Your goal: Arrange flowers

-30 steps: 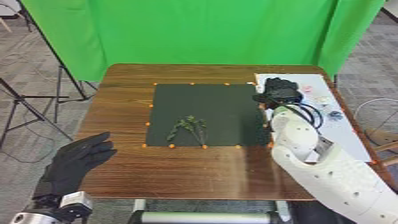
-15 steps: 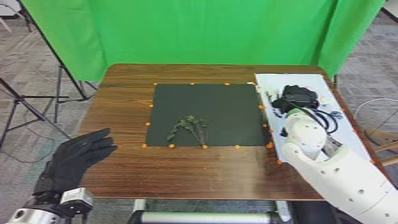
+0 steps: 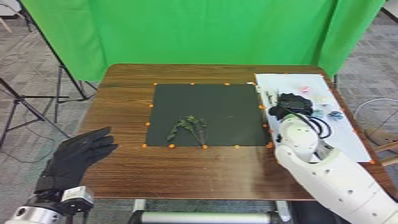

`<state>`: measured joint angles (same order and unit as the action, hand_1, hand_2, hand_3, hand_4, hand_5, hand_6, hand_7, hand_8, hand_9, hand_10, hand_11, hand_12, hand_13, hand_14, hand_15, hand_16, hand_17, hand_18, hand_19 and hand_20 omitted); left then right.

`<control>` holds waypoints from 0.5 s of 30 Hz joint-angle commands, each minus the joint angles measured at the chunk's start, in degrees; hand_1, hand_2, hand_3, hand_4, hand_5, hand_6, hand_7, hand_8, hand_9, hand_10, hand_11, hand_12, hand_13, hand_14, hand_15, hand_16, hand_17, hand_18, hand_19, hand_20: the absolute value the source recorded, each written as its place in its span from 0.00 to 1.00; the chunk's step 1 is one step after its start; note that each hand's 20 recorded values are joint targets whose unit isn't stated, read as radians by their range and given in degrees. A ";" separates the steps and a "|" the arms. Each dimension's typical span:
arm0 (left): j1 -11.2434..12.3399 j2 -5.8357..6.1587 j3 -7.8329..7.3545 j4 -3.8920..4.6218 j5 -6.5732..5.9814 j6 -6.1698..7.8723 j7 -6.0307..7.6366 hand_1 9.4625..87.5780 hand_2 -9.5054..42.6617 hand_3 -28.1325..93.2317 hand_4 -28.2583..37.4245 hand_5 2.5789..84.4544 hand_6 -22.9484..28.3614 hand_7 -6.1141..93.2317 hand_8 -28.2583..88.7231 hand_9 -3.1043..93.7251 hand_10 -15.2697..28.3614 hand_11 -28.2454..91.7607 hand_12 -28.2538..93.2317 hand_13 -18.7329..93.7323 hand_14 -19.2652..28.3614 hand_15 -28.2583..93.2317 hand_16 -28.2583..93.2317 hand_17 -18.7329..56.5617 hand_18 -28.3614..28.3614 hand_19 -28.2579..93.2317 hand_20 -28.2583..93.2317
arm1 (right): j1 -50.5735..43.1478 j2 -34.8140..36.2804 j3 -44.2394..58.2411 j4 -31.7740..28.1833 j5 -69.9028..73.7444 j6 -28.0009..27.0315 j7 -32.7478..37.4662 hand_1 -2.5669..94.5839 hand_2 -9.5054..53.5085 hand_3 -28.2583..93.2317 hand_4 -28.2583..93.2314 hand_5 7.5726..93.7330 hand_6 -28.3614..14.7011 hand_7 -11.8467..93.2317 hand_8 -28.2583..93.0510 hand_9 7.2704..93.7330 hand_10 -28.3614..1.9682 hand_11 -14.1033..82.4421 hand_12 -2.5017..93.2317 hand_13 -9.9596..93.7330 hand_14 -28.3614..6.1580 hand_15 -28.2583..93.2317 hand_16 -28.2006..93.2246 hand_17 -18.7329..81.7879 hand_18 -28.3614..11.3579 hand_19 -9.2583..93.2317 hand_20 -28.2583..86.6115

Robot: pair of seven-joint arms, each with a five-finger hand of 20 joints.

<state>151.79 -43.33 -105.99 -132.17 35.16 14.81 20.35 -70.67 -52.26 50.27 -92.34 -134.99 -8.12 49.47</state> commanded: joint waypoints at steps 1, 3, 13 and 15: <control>-0.07 -0.18 0.36 0.23 -0.34 -0.65 -0.45 0.22 0.30 0.90 0.22 0.51 0.72 0.19 0.17 0.43 0.85 0.52 0.31 0.42 1.00 0.70 0.14 0.12 0.89 0.71 0.36 | 1.56 -1.65 -1.89 2.91 -2.17 -0.55 0.30 0.28 0.18 0.85 0.05 0.67 0.41 0.34 0.16 0.64 0.14 0.59 0.26 0.66 0.26 0.86 0.40 0.50 0.00 0.96 0.32; 0.11 -0.08 0.37 0.22 -0.51 -0.45 -0.14 0.22 0.30 0.90 0.22 0.51 0.72 0.19 0.17 0.43 0.85 0.52 0.31 0.42 1.00 0.70 0.14 0.12 0.89 0.71 0.36 | 1.64 -2.23 -1.78 3.71 -2.29 -0.75 0.42 0.29 0.18 0.85 0.05 0.67 0.42 0.35 0.16 0.65 0.15 0.59 0.25 0.66 0.26 0.86 0.40 0.50 0.00 0.96 0.32; 1.34 0.81 -0.05 0.14 -1.58 0.19 1.07 0.22 0.30 0.91 0.21 0.51 0.72 0.19 0.17 0.43 0.85 0.52 0.31 0.41 1.00 0.70 0.13 0.12 0.89 0.71 0.36 | -0.84 -2.94 -0.38 4.50 -1.63 -3.19 1.63 0.36 0.12 0.86 0.04 0.72 0.45 0.37 0.16 0.68 0.22 0.60 0.26 0.68 0.32 0.85 0.40 0.50 0.00 0.96 0.32; 1.30 1.01 -0.04 0.18 -1.60 0.14 1.19 0.22 0.30 0.91 0.21 0.51 0.72 0.19 0.17 0.43 0.85 0.52 0.31 0.41 1.00 0.70 0.13 0.12 0.89 0.71 0.36 | -1.30 -3.03 -0.10 4.68 -1.83 -3.38 1.66 0.37 0.11 0.86 0.04 0.73 0.46 0.37 0.16 0.70 0.24 0.60 0.26 0.69 0.33 0.85 0.40 0.51 0.00 0.97 0.32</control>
<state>151.83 -43.13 -105.87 -132.03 34.52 14.82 20.69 -69.00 -54.84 49.91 -89.43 -137.42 -9.46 49.83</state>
